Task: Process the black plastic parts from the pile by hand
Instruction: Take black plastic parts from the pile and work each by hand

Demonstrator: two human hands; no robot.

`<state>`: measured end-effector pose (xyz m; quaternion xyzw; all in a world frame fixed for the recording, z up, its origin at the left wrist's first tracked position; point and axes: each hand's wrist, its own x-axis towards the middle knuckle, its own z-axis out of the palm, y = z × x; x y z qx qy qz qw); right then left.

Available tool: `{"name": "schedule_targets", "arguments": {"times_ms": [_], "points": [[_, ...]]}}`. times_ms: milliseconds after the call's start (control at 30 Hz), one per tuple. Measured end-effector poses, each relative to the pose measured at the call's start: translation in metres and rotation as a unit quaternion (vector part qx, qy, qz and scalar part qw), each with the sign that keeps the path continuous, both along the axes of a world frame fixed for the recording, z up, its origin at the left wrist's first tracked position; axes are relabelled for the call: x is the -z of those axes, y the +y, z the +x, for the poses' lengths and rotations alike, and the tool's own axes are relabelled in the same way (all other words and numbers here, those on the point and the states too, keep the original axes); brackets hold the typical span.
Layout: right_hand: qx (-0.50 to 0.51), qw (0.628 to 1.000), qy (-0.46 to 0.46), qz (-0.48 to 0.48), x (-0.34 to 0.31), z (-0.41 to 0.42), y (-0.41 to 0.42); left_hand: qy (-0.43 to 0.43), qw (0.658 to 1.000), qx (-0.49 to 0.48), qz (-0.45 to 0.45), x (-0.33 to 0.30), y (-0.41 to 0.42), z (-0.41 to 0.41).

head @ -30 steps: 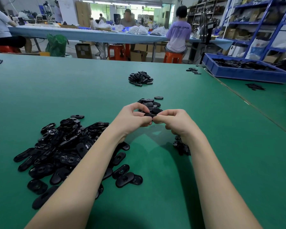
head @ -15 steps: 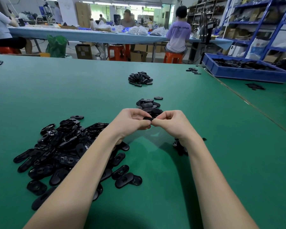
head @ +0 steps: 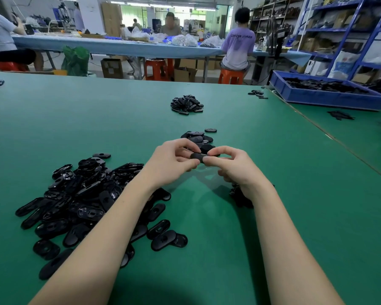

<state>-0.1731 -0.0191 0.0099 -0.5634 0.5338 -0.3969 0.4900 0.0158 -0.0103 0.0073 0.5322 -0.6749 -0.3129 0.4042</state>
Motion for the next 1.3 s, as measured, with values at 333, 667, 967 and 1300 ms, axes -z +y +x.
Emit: {"name": "schedule_targets", "arguments": {"times_ms": [333, 667, 967, 1300], "points": [[0.036, 0.998, 0.051, 0.005, 0.002, -0.021, -0.006, -0.206, 0.965, -0.121, -0.108, 0.005, -0.029, -0.003], [0.029, 0.998, 0.049, 0.006, 0.002, -0.017, -0.003, -0.281, 0.945, -0.164, -0.022, -0.018, -0.079, -0.024], [0.010, 0.997, 0.070, 0.003, 0.003, -0.016, -0.005, -0.188, 0.969, -0.154, -0.035, -0.014, -0.045, -0.008], [-0.111, 0.961, 0.248, -0.053, -0.002, 0.021, -0.001, -0.134, 0.988, -0.074, 0.024, -0.021, -0.001, 0.030]]}}
